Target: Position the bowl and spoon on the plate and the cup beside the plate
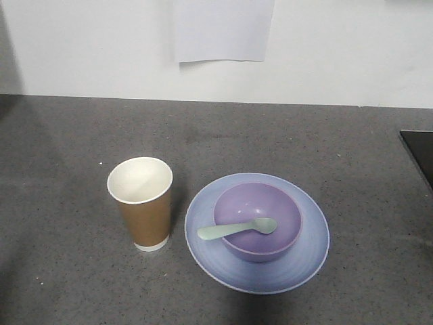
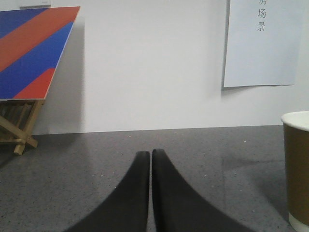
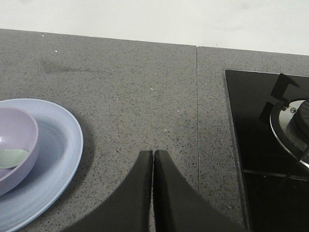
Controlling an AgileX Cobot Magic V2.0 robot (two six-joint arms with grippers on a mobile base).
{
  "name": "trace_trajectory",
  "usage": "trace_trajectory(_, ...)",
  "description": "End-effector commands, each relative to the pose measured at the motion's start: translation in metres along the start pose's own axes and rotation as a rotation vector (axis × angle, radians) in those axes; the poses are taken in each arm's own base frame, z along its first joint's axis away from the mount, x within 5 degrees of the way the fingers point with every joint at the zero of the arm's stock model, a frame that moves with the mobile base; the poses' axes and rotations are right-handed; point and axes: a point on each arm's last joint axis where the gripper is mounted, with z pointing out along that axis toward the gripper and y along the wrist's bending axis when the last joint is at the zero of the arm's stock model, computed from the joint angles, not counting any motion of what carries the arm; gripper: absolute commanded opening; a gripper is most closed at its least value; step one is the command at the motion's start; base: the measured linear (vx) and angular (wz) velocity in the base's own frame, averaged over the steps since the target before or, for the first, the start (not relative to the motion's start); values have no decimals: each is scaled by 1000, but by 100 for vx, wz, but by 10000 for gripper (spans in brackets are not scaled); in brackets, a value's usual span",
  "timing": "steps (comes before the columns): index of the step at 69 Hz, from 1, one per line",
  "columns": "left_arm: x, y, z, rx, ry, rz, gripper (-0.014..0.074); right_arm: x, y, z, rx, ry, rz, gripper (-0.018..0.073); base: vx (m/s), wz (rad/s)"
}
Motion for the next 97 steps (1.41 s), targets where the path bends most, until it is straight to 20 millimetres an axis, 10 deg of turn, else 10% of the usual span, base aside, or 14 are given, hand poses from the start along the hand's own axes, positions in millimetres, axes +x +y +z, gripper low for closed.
trace_trajectory(1,-14,0,-2,0,-110,-6,-6,-13,-2,-4,20,-84,-3,-11,0,0)
trace_trajectory(60,-14,0,-2,0,-110,-6,-6,-7,-5,0,59,-129,-1,-11,0,0)
trace_trajectory(97,-14,0,-2,0,-110,-6,-6,97,-7,11,150,-478,67,-11,0,0)
